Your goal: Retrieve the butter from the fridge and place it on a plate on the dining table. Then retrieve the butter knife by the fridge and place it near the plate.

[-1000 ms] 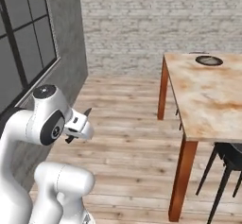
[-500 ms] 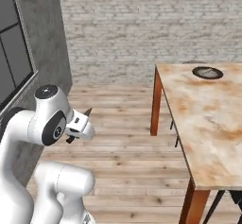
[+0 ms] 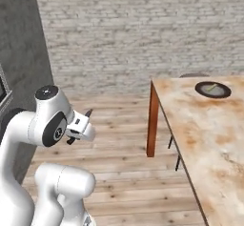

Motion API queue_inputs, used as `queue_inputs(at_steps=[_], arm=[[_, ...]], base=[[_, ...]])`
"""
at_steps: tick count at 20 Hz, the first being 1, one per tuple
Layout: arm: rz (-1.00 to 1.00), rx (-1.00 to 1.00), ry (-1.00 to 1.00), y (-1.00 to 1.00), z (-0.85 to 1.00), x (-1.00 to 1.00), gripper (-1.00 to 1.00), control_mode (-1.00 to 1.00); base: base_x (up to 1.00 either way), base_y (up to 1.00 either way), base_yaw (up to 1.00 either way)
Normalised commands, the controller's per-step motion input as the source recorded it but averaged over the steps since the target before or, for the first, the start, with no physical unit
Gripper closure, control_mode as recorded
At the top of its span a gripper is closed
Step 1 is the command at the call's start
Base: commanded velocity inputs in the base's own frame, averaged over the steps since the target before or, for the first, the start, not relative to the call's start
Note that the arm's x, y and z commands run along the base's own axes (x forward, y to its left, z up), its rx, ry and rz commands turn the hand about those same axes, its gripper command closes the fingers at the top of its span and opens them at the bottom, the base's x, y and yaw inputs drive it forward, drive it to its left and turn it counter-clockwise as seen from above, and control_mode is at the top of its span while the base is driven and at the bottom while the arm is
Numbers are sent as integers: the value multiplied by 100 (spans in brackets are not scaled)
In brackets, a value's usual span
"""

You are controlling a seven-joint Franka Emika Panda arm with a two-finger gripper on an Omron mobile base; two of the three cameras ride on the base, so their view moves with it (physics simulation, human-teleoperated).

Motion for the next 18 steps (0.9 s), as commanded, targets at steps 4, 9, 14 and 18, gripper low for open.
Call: queue_inputs(at_steps=[4,9,14,18], arm=[[0,0,0,0,0,0,100,100],[0,0,0,0,0,0,100,100],[0,0,0,0,0,0,100,100],[0,0,0,0,0,0,100,100]], base=[[100,50,-21],[99,69,-28],[100,22,-25],[100,77,-44]])
